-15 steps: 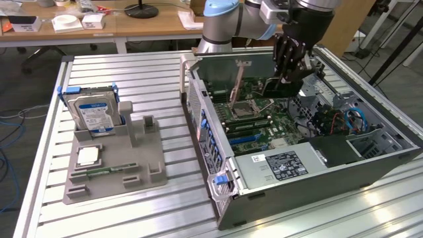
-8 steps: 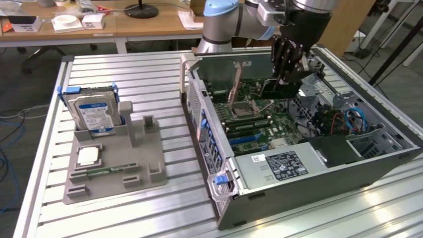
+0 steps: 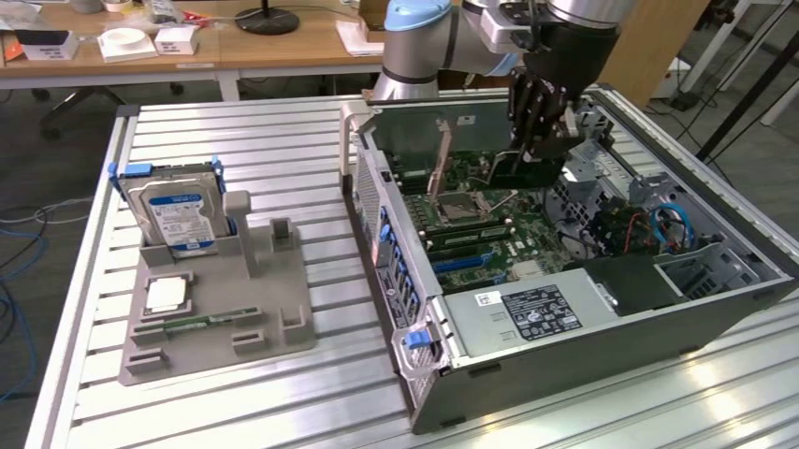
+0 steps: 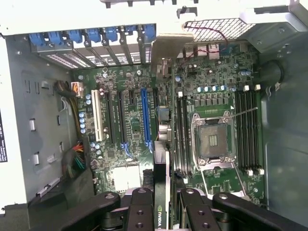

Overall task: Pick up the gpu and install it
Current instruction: 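Insert the gpu into the slot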

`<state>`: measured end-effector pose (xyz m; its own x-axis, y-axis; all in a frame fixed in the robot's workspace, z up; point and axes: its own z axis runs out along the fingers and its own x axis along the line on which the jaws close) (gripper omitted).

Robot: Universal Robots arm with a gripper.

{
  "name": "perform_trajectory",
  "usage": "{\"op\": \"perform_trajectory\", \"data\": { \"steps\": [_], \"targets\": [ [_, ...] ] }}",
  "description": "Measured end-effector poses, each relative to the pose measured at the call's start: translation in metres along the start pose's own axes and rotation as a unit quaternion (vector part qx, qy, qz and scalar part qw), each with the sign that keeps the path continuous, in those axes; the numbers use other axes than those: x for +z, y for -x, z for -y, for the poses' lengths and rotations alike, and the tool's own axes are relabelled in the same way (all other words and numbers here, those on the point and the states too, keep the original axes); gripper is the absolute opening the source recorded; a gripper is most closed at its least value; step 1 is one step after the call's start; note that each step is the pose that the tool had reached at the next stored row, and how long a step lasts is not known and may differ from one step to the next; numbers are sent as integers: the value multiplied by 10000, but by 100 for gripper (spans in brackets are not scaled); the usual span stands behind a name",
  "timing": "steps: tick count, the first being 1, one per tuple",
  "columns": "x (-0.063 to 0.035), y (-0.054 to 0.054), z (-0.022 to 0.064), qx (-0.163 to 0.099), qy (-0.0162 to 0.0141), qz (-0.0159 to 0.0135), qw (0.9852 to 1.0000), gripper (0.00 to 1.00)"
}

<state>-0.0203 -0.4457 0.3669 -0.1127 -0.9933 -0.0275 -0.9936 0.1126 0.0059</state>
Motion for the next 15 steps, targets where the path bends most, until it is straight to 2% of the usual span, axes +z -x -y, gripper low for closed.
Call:
{"op": "perform_trajectory", "data": {
  "steps": [15],
  "targets": [
    [46,-11,-82,-1,-34,4,10000,26]
  ]
}}
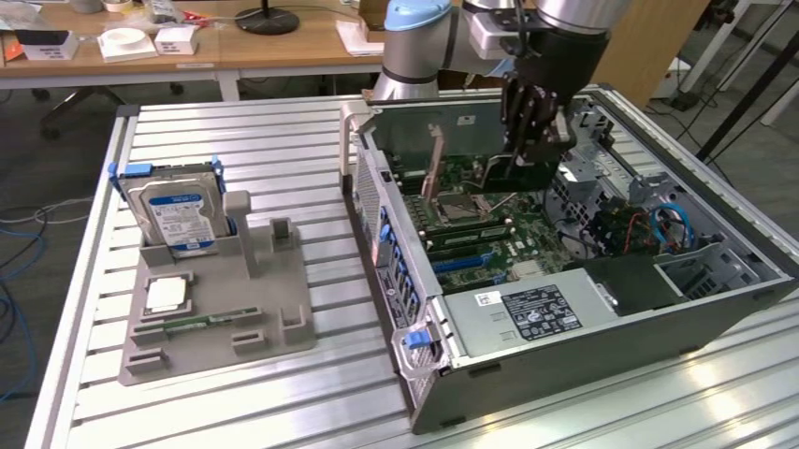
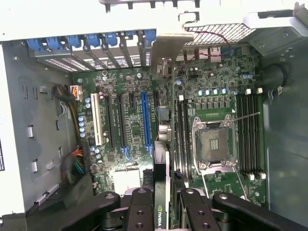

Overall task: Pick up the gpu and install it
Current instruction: 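Insert the gpu into the slot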

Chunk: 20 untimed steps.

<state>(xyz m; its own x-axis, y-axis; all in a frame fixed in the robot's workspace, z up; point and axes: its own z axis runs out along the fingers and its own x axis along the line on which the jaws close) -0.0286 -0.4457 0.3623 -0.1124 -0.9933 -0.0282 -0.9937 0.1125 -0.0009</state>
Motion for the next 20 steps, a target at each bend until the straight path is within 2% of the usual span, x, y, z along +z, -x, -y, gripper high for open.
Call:
{"op": "perform_trajectory", "data": {
  "steps": [20],
  "targets": [
    [44,-11,-84,-1,-32,4,10000,26]
  ]
}}
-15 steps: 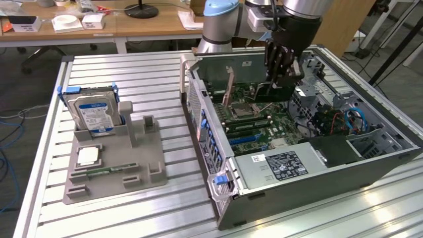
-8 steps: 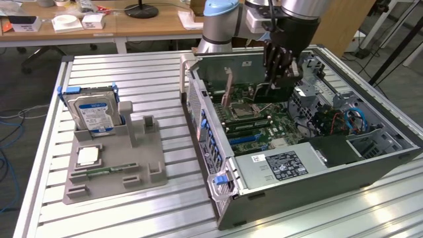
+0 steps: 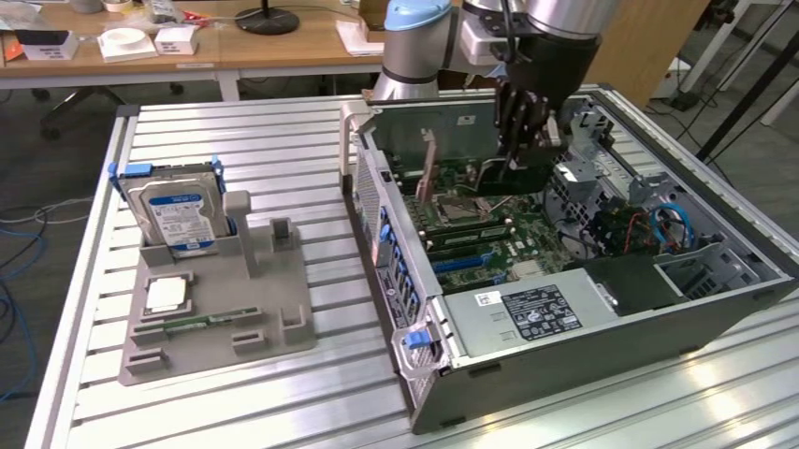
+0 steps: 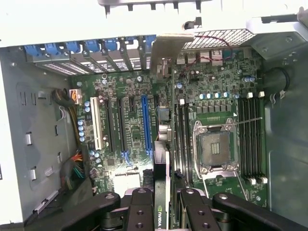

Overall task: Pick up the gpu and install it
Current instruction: 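Insert the gpu into the slot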

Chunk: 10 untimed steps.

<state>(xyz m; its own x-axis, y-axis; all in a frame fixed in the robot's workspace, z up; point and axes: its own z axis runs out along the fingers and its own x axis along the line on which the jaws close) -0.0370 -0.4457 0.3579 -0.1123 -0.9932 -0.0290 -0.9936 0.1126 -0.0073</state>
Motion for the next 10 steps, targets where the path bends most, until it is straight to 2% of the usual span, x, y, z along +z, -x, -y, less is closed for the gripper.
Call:
{"op": "perform_trajectory", "data": {
  "steps": [10],
  "targets": [
    [23,-7,-54,-1,-25,3,10000,26]
  ]
}}
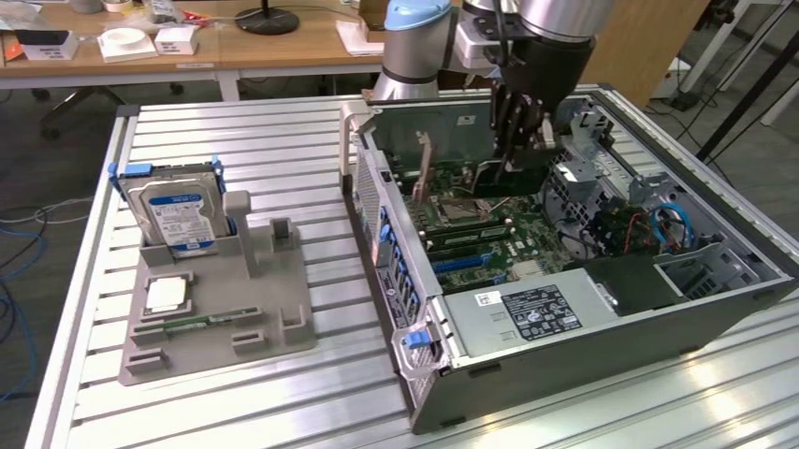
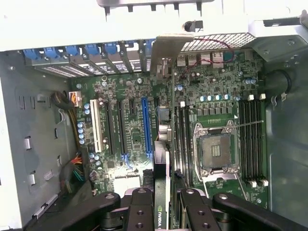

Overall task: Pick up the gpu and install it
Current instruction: 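Insert the gpu into the slot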

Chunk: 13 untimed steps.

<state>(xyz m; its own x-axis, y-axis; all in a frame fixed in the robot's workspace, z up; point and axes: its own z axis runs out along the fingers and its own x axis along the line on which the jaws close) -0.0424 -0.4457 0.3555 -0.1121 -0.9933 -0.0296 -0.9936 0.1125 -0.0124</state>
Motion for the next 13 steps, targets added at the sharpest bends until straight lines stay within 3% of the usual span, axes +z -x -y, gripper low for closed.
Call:
{"op": "perform_trajectory", "data": {
  "steps": [13],
  "targets": [
    [14,-3,-26,0,-12,1,10000,26]
  ]
}}
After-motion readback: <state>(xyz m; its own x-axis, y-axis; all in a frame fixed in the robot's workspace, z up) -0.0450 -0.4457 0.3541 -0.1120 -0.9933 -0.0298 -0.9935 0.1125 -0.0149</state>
